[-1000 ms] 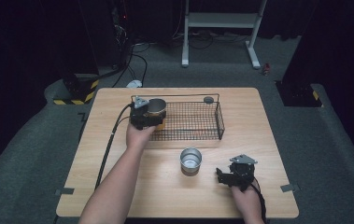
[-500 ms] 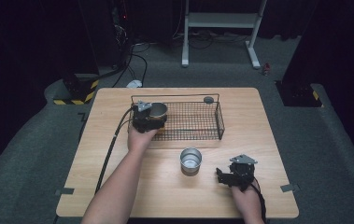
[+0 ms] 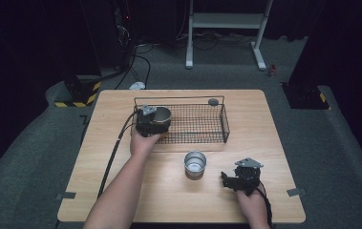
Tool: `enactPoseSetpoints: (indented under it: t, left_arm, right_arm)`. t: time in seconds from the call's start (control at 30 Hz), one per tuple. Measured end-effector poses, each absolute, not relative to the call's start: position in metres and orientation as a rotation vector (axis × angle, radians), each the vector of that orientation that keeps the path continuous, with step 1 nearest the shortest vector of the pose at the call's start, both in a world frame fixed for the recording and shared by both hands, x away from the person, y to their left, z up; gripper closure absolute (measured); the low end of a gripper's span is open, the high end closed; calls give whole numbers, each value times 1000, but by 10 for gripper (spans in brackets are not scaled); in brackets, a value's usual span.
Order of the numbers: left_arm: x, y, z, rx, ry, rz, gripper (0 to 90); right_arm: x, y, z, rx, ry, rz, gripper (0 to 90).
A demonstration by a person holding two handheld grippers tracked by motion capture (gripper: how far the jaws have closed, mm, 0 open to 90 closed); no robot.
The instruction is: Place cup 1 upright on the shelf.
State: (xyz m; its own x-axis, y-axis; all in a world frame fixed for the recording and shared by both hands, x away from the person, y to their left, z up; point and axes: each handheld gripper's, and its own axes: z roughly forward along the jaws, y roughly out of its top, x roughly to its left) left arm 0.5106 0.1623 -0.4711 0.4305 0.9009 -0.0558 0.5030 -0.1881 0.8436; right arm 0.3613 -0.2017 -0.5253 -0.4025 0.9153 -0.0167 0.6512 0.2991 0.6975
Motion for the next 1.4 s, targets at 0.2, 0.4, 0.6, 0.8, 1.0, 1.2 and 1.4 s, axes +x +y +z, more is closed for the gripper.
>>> enactPoseSetpoints:
  t: [0.2,0.4,0.6,0.8,1.0,1.2,1.4]
  left_arm:
    - [511,163,-471,1834,1202,591,147]
    - [511,164,-472,1837,1201,592,146]
    - [509,165,-472,1850,1212,595,146]
    - [509,165,-472,1855,1219,594,145]
    - [509,165,-471,1857,1222,591,144]
    - [509,165,-471,1855,1231,592,142]
    - [509,167,-468,1849,1245,586,131]
  right_arm:
    - [361,-202,-525,1399,2159,864,88]
    - [361,-202,-525,1401,2159,864,88]
    - [361,-202,-525,1399,2159,864,88]
    - [361,-202,-525,1401,2159,864,88]
    - [361,-202,-525,1399,2159,864,88]
    - [361,-202,-525,1401,2159,864,88]
    - [361,-202,-525,1399,2159,864,88]
